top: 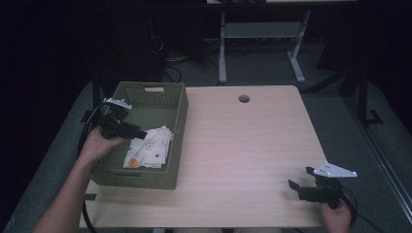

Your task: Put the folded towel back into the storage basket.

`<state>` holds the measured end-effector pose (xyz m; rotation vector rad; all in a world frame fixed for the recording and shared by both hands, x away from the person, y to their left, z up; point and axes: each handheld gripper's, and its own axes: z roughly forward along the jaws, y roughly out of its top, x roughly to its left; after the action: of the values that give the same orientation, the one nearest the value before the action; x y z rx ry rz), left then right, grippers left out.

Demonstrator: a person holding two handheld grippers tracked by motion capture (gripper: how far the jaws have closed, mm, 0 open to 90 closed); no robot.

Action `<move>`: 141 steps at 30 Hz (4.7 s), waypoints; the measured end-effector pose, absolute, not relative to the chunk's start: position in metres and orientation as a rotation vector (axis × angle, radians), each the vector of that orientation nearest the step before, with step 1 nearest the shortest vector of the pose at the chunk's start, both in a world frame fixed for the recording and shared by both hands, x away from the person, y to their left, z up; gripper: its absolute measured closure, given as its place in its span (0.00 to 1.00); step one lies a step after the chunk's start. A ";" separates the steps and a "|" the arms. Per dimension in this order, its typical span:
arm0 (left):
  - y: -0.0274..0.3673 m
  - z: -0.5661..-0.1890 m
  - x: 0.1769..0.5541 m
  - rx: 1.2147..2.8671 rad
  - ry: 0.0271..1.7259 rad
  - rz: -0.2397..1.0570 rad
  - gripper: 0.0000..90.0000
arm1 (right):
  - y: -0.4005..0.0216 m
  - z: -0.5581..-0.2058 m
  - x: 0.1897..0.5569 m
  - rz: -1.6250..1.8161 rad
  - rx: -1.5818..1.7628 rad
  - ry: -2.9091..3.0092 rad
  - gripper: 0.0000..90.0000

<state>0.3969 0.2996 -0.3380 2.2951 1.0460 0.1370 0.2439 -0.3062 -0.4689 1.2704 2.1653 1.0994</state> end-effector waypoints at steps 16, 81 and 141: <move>0.286 -0.331 0.380 2.228 1.062 0.142 0.55 | -0.308 -0.469 0.249 1.115 1.247 2.196 0.16; 0.163 -0.323 0.329 2.181 0.848 0.079 0.40 | -0.324 -0.464 0.246 1.197 1.269 2.150 0.16; 0.087 -0.384 0.288 2.163 0.726 0.028 0.31 | -0.318 -0.463 0.245 1.178 1.240 2.172 0.16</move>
<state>0.2876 0.0867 -0.3840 2.1631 0.7263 0.0279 0.2448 -0.3177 -0.4629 1.2400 2.1717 1.1778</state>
